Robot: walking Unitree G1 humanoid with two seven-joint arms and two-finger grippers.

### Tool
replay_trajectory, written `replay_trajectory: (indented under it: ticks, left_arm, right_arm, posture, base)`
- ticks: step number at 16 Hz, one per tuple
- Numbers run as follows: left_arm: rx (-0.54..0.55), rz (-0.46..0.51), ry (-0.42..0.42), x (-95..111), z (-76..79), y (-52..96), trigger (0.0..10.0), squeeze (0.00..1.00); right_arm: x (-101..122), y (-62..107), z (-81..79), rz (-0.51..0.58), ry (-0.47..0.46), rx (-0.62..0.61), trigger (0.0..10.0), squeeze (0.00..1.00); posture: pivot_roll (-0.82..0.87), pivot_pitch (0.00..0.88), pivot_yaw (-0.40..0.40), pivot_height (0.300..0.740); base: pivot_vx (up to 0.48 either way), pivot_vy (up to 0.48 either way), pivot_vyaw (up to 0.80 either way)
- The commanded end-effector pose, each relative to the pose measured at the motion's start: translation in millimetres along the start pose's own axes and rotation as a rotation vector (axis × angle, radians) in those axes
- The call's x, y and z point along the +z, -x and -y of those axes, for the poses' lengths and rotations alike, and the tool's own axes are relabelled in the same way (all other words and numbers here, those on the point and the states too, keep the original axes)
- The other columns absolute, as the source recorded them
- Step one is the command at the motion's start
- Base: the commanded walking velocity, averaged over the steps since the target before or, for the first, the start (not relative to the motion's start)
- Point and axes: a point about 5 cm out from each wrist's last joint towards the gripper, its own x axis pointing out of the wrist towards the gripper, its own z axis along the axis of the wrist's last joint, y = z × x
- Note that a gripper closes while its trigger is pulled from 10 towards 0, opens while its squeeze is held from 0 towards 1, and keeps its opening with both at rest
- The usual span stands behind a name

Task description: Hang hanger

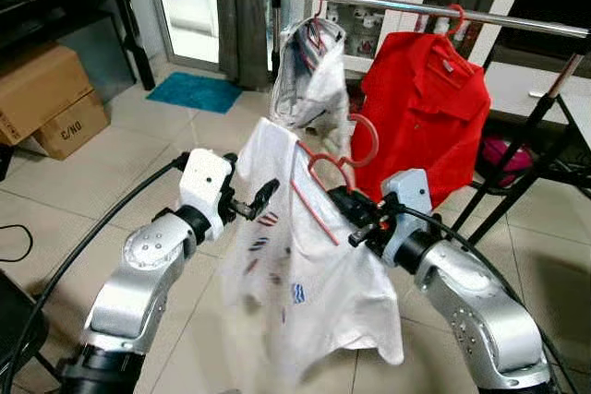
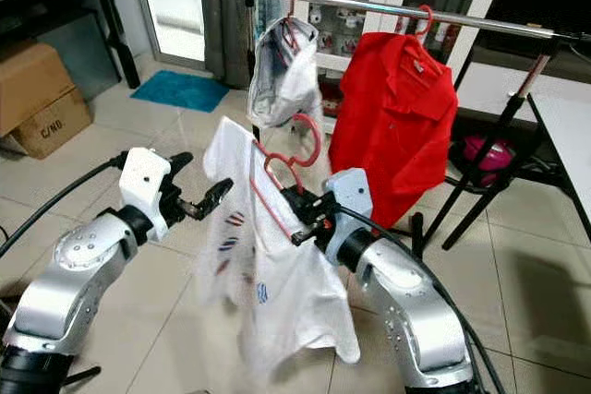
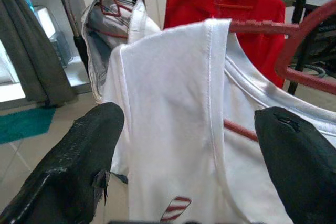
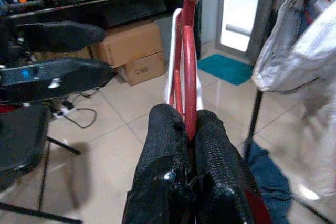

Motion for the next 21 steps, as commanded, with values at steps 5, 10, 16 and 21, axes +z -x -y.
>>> replay_trajectory:
  ticks: [5,10,16,21]
  left_arm:
    - [0.007,0.015,-0.029,4,-3.0,-5.8,10.0,0.05]
    - [-0.053,0.014,-0.024,2,0.3,-16.9,10.0,0.00]
    - [-0.052,0.036,-0.076,6,-7.1,-29.7,0.0,0.00]
    - [-0.056,0.059,-0.087,8,-7.3,-31.7,0.0,0.00]
  right_arm:
    - [12,0.1,-5.3,0.044,-0.005,0.039,0.0,0.00]
    - [22,-0.2,-17.6,0.094,-0.004,0.137,0.0,0.00]
    - [26,3.7,-28.9,0.115,-0.048,0.241,0.0,0.00]
    - [26,4.6,-28.3,0.112,-0.034,0.233,0.0,0.00]
  posture:
    - [-0.08,0.000,-0.015,0.727]
    - [-0.09,0.000,-0.008,0.727]
    - [-0.09,0.000,-0.010,0.727]
    - [-0.10,0.000,-0.011,0.727]
  base:
    - [0.000,0.000,0.00]
    - [0.000,0.000,0.00]
    - [0.000,0.000,0.00]
    - [0.000,0.000,0.00]
